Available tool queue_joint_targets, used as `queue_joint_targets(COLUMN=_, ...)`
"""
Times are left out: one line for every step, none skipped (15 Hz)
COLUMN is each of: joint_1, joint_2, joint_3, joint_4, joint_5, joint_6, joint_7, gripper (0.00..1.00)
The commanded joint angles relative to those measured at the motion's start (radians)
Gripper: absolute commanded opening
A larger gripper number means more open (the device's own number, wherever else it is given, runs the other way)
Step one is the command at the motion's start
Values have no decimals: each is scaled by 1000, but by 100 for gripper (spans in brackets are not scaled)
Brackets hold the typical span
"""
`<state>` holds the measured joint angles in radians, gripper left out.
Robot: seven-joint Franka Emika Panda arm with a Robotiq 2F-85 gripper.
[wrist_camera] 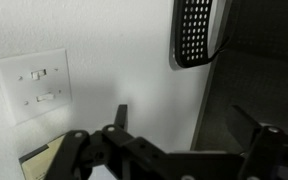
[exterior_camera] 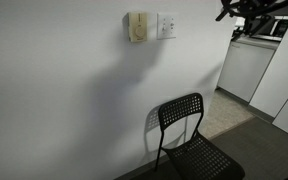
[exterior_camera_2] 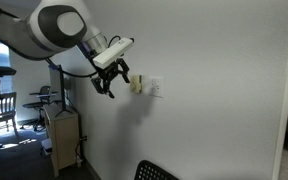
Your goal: Turn the right light switch off
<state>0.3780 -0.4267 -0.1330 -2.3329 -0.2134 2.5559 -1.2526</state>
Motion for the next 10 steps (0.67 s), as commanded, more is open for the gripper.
queue_joint_targets(joint_1=-11, joint_2=115, joint_3=8, joint_4=139, joint_5=65, joint_6=-104, joint_7=-233, gripper=100)
queue_joint_targets(joint_1=-19, joint_2=139, joint_3=14, joint_4=166, joint_5=73, joint_6=-113, joint_7=-297, gripper=100)
queue_joint_targets(joint_1=-30, joint_2=168, joint_3=21, joint_4=193, joint_5=75, joint_6=-116, joint_7=-356, gripper=100)
queue_joint_targets(joint_1=-35, joint_2=189, joint_3=25, joint_4=218, joint_5=84, joint_6=-125, joint_7=-421, gripper=100)
queue_joint_targets(joint_1=-37, joint_2=210, joint_3=26, joint_4=243, joint_5=107, joint_6=-128, joint_7=-479, gripper=100)
queue_joint_targets(joint_1=-46, joint_2=230, joint_3=31, joint_4=268, joint_5=131, joint_6=-133, joint_7=-524, gripper=100)
queue_joint_targets(joint_1=-68, joint_2=246, joint_3=42, joint_4=291, joint_5=135, joint_6=-133, joint_7=-529, gripper=100)
queue_joint_targets(joint_1=-87, joint_2=198, joint_3=76, joint_4=222, joint_5=124, joint_6=-97, joint_7=-472, gripper=100)
queue_joint_targets(joint_1=-97, joint_2=216, joint_3=81, joint_4=243, joint_5=128, joint_6=-100, joint_7=-488, gripper=100)
queue_joint_targets(joint_1=-104, joint_2=228, joint_3=84, joint_4=259, joint_5=127, joint_6=-102, joint_7=-494, gripper=100)
